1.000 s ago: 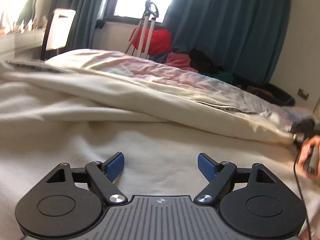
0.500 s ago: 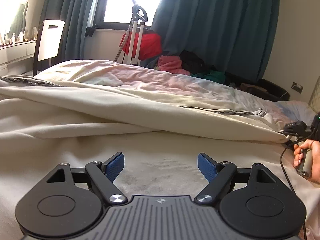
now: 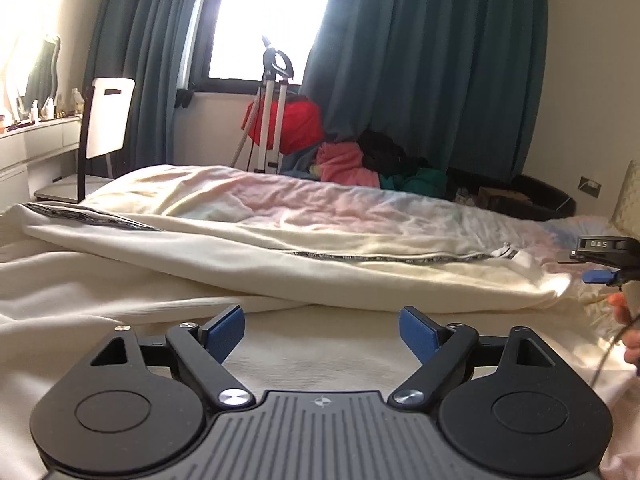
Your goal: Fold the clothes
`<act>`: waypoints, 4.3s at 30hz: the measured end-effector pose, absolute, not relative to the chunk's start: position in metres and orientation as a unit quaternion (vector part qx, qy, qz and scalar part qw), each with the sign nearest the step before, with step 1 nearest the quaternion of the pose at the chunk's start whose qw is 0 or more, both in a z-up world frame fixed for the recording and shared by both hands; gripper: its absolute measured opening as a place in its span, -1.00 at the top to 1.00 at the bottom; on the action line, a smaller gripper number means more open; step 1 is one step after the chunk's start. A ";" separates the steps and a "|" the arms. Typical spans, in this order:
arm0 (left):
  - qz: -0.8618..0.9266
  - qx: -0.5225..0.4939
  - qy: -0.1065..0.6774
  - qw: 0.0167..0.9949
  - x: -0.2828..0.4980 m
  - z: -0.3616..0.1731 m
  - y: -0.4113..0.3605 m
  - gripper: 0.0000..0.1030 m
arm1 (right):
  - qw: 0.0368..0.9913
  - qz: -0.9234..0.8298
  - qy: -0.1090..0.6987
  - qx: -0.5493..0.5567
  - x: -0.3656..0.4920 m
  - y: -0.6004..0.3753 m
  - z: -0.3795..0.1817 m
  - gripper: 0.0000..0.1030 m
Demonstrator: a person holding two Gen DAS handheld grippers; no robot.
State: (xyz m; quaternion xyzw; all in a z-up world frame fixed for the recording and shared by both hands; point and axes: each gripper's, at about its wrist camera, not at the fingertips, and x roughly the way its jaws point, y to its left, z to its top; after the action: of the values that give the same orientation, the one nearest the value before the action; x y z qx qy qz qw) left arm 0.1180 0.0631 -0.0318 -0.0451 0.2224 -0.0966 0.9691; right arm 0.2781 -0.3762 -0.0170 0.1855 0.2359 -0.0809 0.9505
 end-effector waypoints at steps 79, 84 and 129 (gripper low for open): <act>0.153 -0.425 0.206 0.868 0.014 0.005 0.362 0.96 | 0.827 -0.239 0.207 0.465 0.131 -0.479 -0.030 0.89; 0.144 -0.401 0.179 0.887 0.023 0.044 0.358 0.96 | 0.838 -0.226 0.190 0.459 0.128 -0.480 -0.004 0.89; 0.170 -0.405 0.260 0.860 0.293 -0.007 0.341 -0.57 | 0.857 -0.168 0.196 0.446 0.347 -0.485 -0.056 -0.16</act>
State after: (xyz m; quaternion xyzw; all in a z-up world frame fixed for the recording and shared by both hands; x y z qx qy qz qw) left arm 0.2935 0.3415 -0.0069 -0.4045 0.2598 0.1702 0.8602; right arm 0.3465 -0.4848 -0.0560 0.4460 0.1964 -0.1676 0.8570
